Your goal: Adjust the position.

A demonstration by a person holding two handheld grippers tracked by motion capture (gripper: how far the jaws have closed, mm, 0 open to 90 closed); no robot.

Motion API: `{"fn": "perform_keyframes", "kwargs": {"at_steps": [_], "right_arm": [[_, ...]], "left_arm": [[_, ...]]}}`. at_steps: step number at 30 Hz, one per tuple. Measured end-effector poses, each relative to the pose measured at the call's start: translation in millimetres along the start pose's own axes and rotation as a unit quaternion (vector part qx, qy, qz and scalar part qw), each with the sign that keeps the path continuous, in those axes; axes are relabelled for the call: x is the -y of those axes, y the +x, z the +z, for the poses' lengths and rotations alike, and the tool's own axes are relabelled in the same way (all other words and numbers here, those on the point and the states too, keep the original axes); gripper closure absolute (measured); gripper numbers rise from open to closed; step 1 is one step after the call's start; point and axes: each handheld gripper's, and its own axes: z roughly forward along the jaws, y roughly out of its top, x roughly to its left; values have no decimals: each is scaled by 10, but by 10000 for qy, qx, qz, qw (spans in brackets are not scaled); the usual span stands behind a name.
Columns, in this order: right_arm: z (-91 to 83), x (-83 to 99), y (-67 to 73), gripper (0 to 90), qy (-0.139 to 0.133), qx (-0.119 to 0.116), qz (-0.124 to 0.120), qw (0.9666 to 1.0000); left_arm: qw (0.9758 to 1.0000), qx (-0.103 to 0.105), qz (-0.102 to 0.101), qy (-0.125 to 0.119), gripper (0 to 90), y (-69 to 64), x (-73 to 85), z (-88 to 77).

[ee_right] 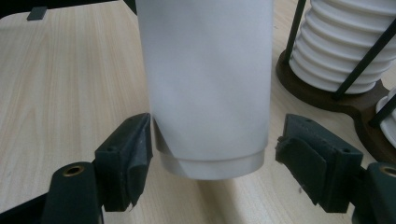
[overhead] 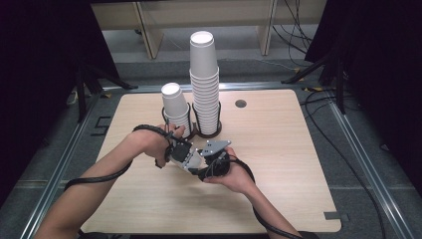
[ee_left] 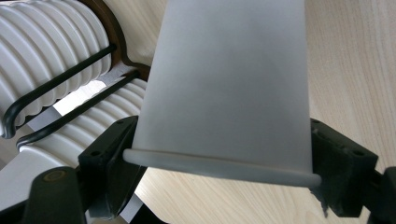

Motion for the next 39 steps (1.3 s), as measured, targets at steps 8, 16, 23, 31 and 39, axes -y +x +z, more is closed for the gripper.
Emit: {"fn": "perform_keyframes", "kwargs": {"at_steps": [8, 16, 23, 31, 39], "right_arm": [[27, 1, 8, 261, -18, -21, 18, 10000], [51, 9, 11, 265, -21, -70, 31, 10000], [67, 13, 14, 276, -15, -105, 24, 9999], [79, 35, 21, 287, -37, -18, -86, 10000], [81, 54, 34, 463, -25, 83, -386, 9992]], "left_arm": [[10000, 39, 27, 7, 185, -2, -18, 0], [10000, 43, 56, 15, 185, 2, -24, 5], [10000, -4, 45, -26, 185, -2, -26, 0], [10000, -2, 50, -23, 185, 3, -31, -6], [9999, 63, 27, -90, 182, -15, -24, 3]]}}
